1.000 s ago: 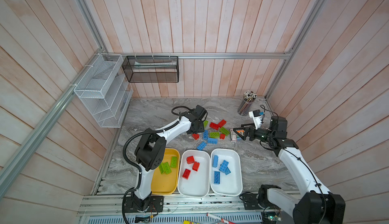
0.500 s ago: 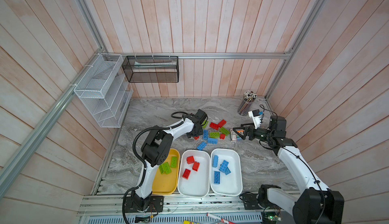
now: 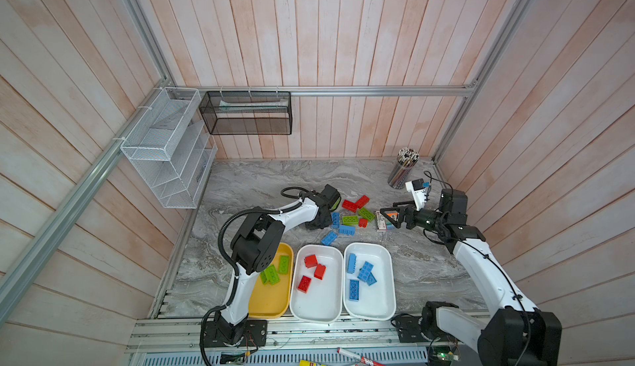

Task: Sort the legos into containers by color
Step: 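Return the left gripper to the pile and grasp a red brick, then carry the red brick into the middle white tub and release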

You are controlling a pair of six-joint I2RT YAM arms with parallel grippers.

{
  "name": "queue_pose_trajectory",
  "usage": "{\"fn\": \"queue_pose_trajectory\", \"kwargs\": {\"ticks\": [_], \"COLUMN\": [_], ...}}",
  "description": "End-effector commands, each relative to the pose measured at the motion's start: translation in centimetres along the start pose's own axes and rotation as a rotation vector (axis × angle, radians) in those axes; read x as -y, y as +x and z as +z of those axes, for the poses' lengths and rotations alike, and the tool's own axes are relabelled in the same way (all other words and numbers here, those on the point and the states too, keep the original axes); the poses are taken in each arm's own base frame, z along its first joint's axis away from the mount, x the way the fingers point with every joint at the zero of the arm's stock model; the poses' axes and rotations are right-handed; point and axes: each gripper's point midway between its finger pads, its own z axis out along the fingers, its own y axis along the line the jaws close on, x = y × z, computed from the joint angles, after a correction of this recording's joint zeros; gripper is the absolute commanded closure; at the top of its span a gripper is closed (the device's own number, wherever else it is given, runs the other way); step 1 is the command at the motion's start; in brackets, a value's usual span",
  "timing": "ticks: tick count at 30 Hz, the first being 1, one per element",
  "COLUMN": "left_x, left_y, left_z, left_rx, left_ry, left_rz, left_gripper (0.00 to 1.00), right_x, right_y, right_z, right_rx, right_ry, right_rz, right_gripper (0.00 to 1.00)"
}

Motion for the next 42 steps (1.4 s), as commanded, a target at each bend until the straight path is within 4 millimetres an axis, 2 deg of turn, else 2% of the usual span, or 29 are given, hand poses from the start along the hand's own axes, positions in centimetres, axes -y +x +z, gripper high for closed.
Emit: {"fn": "queue_pose_trajectory", "kwargs": {"ticks": [1,4,6,9,11,14,18,22,24,27,31,33,37,40,42], "left_x": [-1.1,-0.9,-0.1,1.5,2.3,2.6,3.7,3.0,2.7,2.0,1.8,2.1,2.6,2.9,3.3], "left_y": [0.0,-1.1,-1.2,0.0,1.8,5.6,11.6,16.8,18.3,19.7,20.3,20.3,20.3,19.6,18.4], "left_z": [-0.8,-3.1,-5.2,-9.0,-11.1,-13.6,-16.8,-16.6,-16.0,-14.0,-11.9,-11.6,-12.3,-13.7,-15.1], "left_rx": [0.015,0.056,0.073,0.082,0.069,0.022,-0.025,-0.115,-0.146,-0.179,-0.195,-0.199,-0.2,-0.196,-0.176], "left_ry": [-0.031,-0.018,0.033,0.115,0.157,0.214,0.371,0.433,0.431,0.418,0.395,0.396,0.423,0.428,0.438], "left_rz": [0.049,0.089,0.136,0.253,0.338,0.445,0.584,0.619,0.621,0.588,0.551,0.549,0.546,0.568,0.576], "left_gripper": [0.81,0.81,0.81,0.81,0.81,0.81,0.81,0.81,0.81,0.81,0.77,0.7,0.51,0.43,0.4], "right_x": [0.0,-0.1,-0.2,-0.2,-0.3,-0.4,-0.4,-0.5,-0.5,-0.6,-0.6,-0.6,-0.7,-0.7,-0.8], "right_y": [0.4,0.3,0.2,0.1,0.0,-0.2,-0.3,-0.5,-0.6,-0.5,-0.3,-0.2,-0.2,-0.3,-0.4], "right_z": [-0.1,-0.2,-0.3,-0.3,-0.3,-0.4,-0.3,-0.4,-0.4,-0.4,-0.4,-0.5,-0.5,-0.6,-0.7], "right_rx": [-0.002,0.003,0.004,0.005,0.007,0.011,0.013,0.014,0.015,0.013,0.01,0.008,0.008,0.01,0.013], "right_ry": [-0.009,-0.006,-0.005,-0.004,-0.003,-0.006,-0.011,-0.013,-0.013,-0.013,-0.013,-0.011,-0.009,-0.007,-0.007], "right_rz": [0.002,-0.001,-0.004,-0.005,-0.006,-0.007,-0.004,-0.004,-0.005,-0.005,0.0,-0.003,-0.004,-0.007,-0.011], "right_gripper": [0.02,0.02,0.02,0.02,0.02,0.02,0.02,0.02,0.02,0.02,0.02,0.02,0.02,0.02,0.02]}}
